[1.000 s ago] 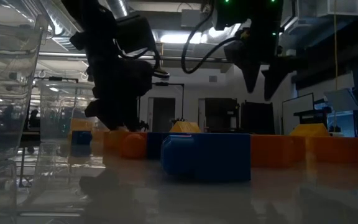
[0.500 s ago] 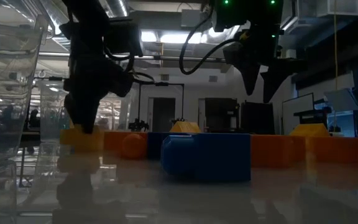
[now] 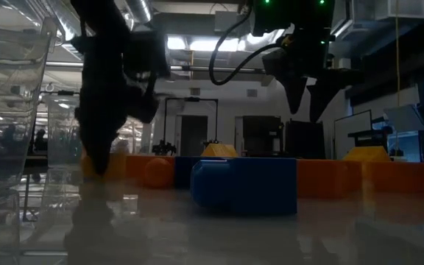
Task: Sort blocks
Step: Put the yellow game piece into the top transparent bin
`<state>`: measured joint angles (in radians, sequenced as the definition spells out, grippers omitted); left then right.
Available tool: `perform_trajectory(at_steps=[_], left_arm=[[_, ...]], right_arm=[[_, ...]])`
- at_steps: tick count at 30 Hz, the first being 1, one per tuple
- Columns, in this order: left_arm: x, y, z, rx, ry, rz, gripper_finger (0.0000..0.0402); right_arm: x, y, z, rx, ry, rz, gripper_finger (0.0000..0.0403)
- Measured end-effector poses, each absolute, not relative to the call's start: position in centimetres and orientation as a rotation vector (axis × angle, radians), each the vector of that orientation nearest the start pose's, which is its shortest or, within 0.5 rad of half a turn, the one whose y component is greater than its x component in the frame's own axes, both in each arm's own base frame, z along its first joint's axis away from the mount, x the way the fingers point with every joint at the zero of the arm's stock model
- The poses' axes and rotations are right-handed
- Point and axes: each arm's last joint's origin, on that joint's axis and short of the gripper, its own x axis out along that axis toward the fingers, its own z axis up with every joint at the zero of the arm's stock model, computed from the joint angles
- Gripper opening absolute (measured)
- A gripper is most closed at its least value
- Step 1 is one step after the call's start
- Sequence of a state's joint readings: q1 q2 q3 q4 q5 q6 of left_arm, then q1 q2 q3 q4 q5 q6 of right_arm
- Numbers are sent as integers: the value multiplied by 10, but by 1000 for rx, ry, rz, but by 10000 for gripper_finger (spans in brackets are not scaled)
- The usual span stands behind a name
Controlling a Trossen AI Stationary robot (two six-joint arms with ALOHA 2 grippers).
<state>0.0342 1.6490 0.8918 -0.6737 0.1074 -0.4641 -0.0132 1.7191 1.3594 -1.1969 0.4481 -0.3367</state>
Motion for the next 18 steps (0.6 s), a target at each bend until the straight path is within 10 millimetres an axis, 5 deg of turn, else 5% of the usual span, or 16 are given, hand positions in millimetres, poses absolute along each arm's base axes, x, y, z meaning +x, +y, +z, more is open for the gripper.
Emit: perform_trajectory(at_steps=[8,18], left_arm=[[273,6,148,-490,1418,261,123],[274,6,149,-501,1411,250,129]], right_arm=[[311,-16,240,-590,1590,-92,280],[312,-16,240,-589,1583,-93,280]])
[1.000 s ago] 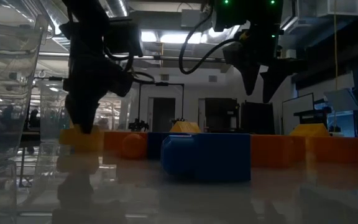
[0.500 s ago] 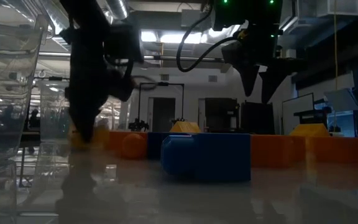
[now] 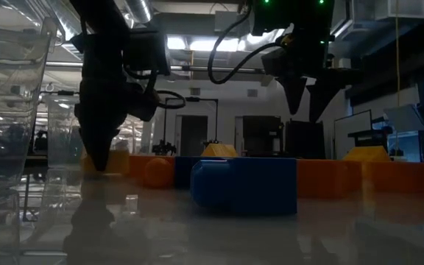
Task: Sort blocks
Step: Put the yellow game piece into the top transparent bin
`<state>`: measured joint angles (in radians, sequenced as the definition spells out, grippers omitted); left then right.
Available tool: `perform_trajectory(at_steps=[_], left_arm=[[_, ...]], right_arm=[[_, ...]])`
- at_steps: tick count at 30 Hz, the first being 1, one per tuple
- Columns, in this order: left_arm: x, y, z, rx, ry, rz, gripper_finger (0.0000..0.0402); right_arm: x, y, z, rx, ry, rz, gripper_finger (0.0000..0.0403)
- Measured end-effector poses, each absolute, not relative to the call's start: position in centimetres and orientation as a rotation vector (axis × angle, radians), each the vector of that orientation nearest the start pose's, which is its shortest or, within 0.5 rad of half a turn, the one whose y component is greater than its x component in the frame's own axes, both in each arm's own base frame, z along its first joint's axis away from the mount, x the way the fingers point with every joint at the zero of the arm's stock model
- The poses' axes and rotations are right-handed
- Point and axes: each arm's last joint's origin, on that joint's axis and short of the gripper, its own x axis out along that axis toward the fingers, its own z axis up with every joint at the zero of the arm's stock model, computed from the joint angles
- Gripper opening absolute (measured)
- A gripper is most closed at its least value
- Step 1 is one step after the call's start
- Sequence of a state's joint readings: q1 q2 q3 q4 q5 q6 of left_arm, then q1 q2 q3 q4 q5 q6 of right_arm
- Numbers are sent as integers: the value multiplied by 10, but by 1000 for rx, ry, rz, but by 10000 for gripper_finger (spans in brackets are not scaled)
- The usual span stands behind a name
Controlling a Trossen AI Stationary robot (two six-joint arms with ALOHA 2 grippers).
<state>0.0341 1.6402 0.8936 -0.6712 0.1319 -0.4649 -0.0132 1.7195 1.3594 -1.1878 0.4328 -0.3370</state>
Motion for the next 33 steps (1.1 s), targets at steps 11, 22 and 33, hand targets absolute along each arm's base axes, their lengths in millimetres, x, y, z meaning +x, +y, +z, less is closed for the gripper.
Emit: perform_trajectory(at_steps=[11,22,33], left_arm=[[259,10,198,-561,1234,179,123],[211,26,273,-480,861,276,126],[177,74,294,-322,703,692,128]], right_arm=[[318,-13,240,-510,1514,-30,280],[328,-8,240,-307,1381,67,280],[326,55,240,-362,1331,272,280]])
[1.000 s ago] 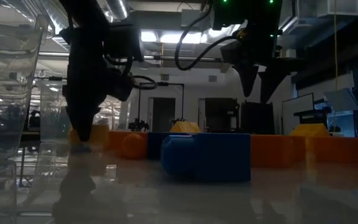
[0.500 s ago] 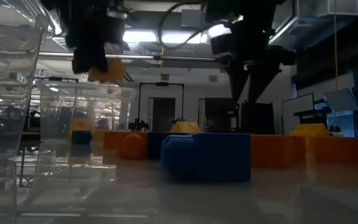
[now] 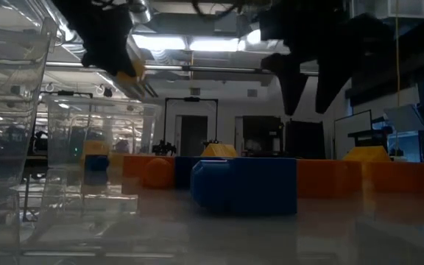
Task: Sort blocks
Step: Put the yellow game piece into the top transparent bin, then put the orange game piece into the bottom right transparent bin
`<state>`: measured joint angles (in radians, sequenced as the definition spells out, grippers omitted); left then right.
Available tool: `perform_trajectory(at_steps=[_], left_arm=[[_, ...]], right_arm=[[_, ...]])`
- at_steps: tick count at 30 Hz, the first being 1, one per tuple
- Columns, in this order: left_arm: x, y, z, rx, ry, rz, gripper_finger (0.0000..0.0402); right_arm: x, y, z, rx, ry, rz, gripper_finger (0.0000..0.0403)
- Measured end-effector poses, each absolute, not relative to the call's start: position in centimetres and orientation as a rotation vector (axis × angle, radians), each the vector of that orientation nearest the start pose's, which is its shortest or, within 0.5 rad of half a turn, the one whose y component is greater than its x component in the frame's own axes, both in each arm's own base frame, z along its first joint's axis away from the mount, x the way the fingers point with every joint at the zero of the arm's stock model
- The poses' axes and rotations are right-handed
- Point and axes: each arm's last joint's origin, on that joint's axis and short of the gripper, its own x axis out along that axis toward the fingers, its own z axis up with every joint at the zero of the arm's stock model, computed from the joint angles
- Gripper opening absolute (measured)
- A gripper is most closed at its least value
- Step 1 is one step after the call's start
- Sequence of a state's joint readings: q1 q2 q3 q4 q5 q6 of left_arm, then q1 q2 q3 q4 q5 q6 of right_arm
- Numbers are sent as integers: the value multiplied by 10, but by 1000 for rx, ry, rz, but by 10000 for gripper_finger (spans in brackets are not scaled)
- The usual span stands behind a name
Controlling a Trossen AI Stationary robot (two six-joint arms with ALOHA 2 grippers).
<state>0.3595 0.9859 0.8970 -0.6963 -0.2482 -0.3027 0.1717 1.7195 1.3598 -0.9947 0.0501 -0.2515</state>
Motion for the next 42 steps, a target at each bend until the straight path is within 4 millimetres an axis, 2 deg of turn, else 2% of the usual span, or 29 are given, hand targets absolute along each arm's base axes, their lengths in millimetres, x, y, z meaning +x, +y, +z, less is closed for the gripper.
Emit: perform_trajectory(at_steps=[4,10,15,21,25,33,42], left_arm=[[170,93,292,-309,709,834,128],[164,113,287,-270,767,906,134],[166,124,279,-247,834,920,163],[172,136,264,-261,916,934,205],[176,140,257,-269,951,936,222],[177,141,256,-270,957,935,225],[177,140,256,-271,956,935,225]], right_arm=[[321,82,240,-389,1312,283,280],[313,117,241,-403,1275,286,280],[315,140,236,-419,1209,307,280],[328,160,221,-362,1129,368,279],[333,165,210,-247,1155,308,279],[338,166,191,103,1226,1,279],[339,165,189,238,1187,-182,279]])
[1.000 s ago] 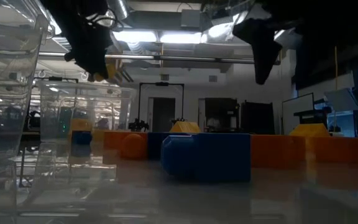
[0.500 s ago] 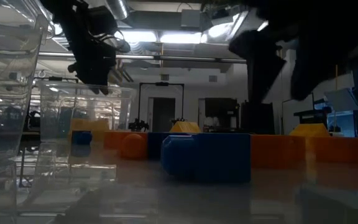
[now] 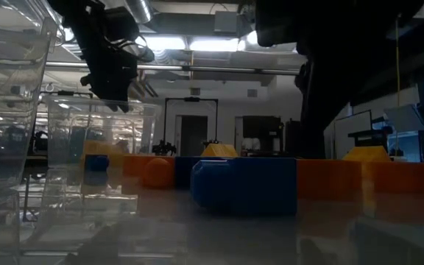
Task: Sort blocks
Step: Put the orange game piece into the bottom right transparent bin
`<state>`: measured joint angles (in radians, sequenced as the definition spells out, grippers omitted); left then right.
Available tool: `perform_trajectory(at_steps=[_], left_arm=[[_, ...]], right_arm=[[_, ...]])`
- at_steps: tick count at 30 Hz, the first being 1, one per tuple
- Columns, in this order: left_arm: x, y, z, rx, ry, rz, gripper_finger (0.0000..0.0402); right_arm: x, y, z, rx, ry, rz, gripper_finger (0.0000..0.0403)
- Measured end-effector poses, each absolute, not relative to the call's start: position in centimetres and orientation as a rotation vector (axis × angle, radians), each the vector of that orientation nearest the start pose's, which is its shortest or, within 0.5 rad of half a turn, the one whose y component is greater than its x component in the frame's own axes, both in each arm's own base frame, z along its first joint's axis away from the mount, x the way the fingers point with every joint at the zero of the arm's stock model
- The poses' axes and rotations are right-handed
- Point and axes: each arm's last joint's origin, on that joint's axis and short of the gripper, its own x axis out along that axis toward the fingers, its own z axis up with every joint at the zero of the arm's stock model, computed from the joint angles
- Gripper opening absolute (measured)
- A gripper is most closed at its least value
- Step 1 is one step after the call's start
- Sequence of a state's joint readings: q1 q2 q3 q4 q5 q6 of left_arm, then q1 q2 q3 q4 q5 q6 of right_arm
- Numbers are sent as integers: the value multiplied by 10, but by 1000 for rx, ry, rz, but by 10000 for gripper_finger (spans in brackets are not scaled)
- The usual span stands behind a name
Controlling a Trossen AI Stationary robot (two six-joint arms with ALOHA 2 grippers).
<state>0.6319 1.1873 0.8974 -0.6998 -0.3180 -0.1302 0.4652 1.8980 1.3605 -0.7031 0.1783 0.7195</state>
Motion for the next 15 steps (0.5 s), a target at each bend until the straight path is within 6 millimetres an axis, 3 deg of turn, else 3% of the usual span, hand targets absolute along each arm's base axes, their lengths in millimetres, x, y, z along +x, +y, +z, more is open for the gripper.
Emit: perform_trajectory(at_steps=[15], left_arm=[[176,140,256,-271,956,935,225]], right_arm=[[341,171,170,311,1220,-255,279]])
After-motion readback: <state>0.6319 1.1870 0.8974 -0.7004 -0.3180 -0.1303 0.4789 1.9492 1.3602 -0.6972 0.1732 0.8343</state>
